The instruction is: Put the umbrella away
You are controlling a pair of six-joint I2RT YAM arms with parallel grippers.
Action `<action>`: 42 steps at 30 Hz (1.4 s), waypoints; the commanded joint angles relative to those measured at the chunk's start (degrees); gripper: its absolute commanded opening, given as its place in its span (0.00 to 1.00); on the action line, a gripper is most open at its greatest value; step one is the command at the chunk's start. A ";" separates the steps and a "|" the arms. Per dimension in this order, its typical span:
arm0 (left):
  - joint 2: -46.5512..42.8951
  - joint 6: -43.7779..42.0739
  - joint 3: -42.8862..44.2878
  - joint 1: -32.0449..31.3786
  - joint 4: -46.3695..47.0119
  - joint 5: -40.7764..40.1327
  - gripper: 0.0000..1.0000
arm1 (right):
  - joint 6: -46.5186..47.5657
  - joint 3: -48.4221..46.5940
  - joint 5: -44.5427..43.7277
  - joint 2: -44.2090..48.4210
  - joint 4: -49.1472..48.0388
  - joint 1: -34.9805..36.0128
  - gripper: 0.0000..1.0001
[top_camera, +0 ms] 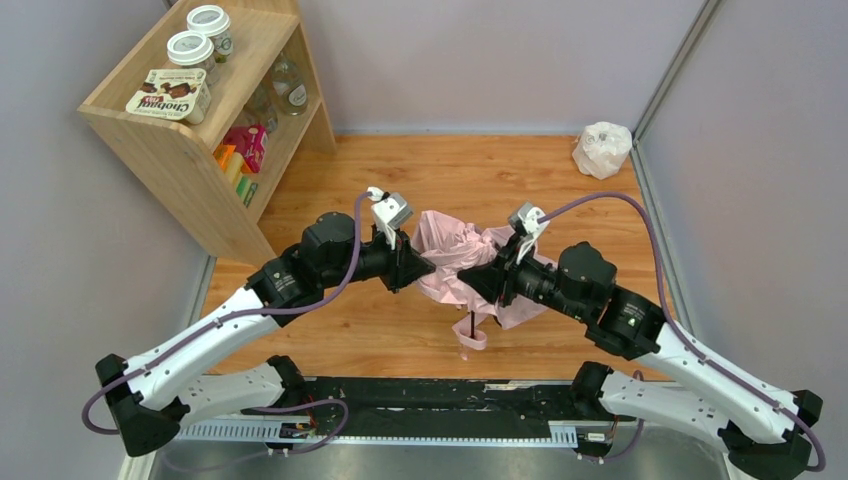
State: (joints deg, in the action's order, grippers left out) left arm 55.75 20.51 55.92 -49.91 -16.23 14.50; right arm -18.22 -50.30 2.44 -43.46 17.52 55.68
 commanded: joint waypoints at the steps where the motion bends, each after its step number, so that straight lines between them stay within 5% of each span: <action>1: -1.07 -4.15 3.05 0.08 -7.75 -4.03 0.10 | 0.89 -3.66 3.80 6.10 1.54 -0.57 0.00; 2: -2.30 -5.30 2.88 0.08 -9.51 -4.48 0.00 | 1.51 -3.92 4.24 7.15 3.38 -0.75 0.00; 9: -11.00 -8.38 1.04 0.08 -14.54 -9.85 0.04 | 5.65 -5.95 5.74 9.36 11.22 -1.19 0.00; 10: -12.84 -7.17 0.51 0.16 -12.79 -8.63 0.17 | 5.48 -6.03 5.74 9.10 10.53 -1.28 0.00; 11: -13.64 -6.20 -1.32 0.16 -11.21 -7.74 0.42 | 5.04 -6.12 5.74 8.92 9.74 -1.28 0.00; 15: -13.74 2.14 -5.28 0.08 -1.28 0.69 0.68 | 4.24 -7.17 4.77 6.56 7.80 -1.28 0.00; 20: -11.01 6.65 -9.07 0.08 6.82 7.20 0.69 | 4.50 -7.97 8.19 4.62 5.87 -1.19 0.00; 24: -11.44 2.17 -4.69 0.08 -2.56 1.43 0.21 | 10.90 -6.75 11.00 7.24 7.79 -1.28 0.00; 26: -15.21 -0.55 -4.33 0.16 -5.12 -0.86 0.17 | 14.25 -3.94 10.84 9.96 7.97 -1.28 0.00; 27: -18.01 -1.78 -4.24 0.08 -7.22 -4.01 0.18 | 15.22 -3.05 10.40 11.19 8.32 -1.28 0.00; 29: -21.97 -2.06 -4.50 0.16 -9.51 -10.32 0.36 | 17.33 -0.95 11.97 12.96 7.89 -1.19 0.00; 30: -23.21 -1.53 -4.94 0.16 -9.87 -13.07 0.56 | 17.86 -0.07 12.15 13.49 7.71 -1.28 0.00; 32: -23.84 0.66 -4.68 0.16 -10.22 -18.96 0.69 | 20.04 1.17 12.24 13.93 7.10 -1.28 0.00; 42: -0.41 1.72 0.40 0.43 1.88 -18.63 0.70 | 21.82 -3.56 17.42 9.90 9.28 -1.19 0.00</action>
State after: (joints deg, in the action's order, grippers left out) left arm 46.26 21.89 53.71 -49.78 -20.86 -3.09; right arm 0.99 -48.58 16.71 -31.70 29.78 54.54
